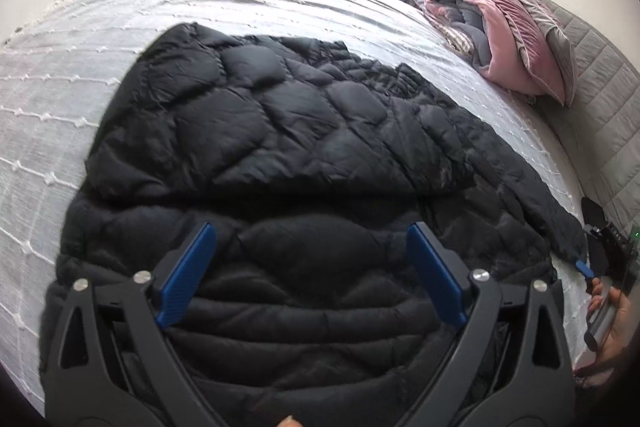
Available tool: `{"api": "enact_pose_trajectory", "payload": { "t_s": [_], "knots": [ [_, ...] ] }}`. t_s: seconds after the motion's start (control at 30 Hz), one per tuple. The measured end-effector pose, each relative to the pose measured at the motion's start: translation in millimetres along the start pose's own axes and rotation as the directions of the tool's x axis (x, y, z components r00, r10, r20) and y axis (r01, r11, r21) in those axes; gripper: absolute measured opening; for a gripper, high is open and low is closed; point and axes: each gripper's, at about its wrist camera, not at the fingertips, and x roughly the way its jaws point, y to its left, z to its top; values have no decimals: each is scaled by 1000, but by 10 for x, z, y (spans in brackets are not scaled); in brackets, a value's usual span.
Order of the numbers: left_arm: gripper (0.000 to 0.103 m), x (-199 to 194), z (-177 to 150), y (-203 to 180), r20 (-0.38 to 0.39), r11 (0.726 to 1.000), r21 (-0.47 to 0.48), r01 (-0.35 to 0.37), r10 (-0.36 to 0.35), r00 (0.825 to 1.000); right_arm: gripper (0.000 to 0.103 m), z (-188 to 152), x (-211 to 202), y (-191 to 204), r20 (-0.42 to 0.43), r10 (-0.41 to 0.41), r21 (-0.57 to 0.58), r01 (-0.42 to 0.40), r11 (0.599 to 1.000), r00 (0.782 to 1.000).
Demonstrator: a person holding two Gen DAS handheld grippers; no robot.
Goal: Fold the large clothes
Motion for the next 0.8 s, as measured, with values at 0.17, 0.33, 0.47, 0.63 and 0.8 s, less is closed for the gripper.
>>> {"api": "enact_pose_trajectory", "payload": {
  "t_s": [0.17,0.33,0.47,0.63,0.8],
  "knots": [
    [96,44,-66,-116,-29,999,-7,33,-33,999,87,220,86,-460,3,-65,104,65,993,998],
    [96,58,-88,-216,-20,1000,12,23,-23,1000,87,342,258,-632,16,-48,124,45,991,999],
    [96,107,-100,-220,-33,1000,4,24,-24,999,87,347,285,-647,49,-27,111,22,994,998],
    [96,140,-98,-209,-44,1000,2,22,-22,999,43,376,338,-702,49,58,137,-65,989,997],
    [96,126,-85,-190,-40,999,-8,34,-35,999,9,377,314,-749,57,115,153,-123,981,992]
  ]
}}
